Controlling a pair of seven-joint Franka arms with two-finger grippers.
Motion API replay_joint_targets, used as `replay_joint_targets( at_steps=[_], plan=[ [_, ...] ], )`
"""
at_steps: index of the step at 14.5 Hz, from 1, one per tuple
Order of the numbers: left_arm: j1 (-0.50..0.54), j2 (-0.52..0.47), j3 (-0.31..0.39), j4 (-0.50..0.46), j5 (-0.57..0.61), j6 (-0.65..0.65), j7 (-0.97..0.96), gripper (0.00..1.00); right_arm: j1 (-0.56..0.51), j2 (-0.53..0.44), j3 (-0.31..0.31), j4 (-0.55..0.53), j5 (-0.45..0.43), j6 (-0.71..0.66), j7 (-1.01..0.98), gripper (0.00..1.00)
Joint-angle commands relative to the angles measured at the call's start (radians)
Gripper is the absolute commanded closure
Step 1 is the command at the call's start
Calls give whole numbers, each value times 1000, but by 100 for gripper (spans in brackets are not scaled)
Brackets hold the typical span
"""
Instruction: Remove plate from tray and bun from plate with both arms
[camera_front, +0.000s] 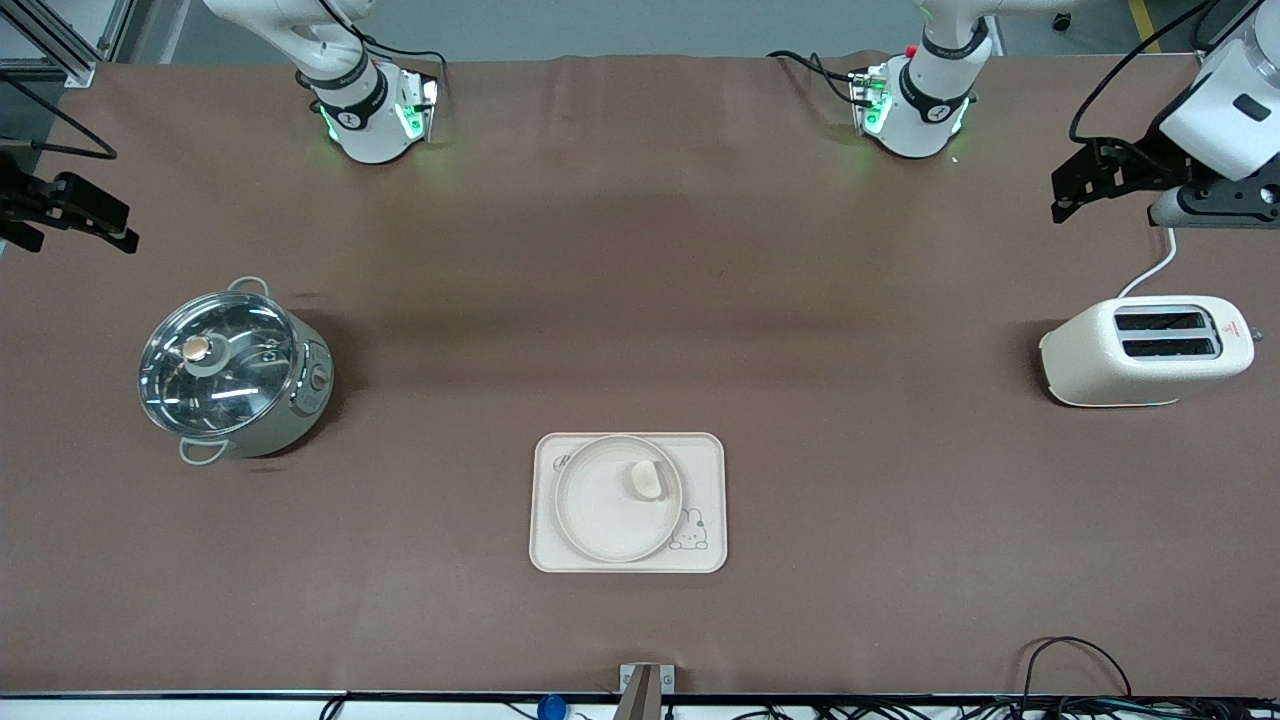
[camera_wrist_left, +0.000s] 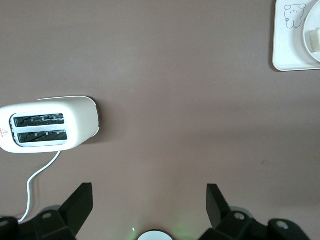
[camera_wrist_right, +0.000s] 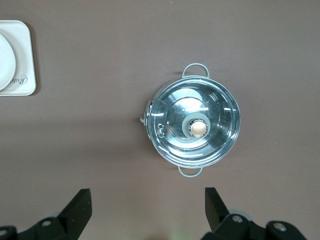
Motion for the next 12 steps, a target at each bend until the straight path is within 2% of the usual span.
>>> replay_joint_targets(
  at_steps=[1, 8, 10, 12],
  plan=[
    [4, -7, -2, 8, -14, -17, 10, 0, -25, -17, 10, -20, -7, 5, 5, 0],
    [13, -2, 5, 24, -4, -17, 12, 0, -48, -17, 10, -1, -5, -14, 1, 0],
    [13, 5, 5, 31, -4, -17, 12, 0, -28, -17, 20, -1, 60, 12, 1, 0],
    [13, 5, 5, 28, -4, -18, 12, 0, 47, 15, 18, -4, 107, 73, 7, 0]
  ],
)
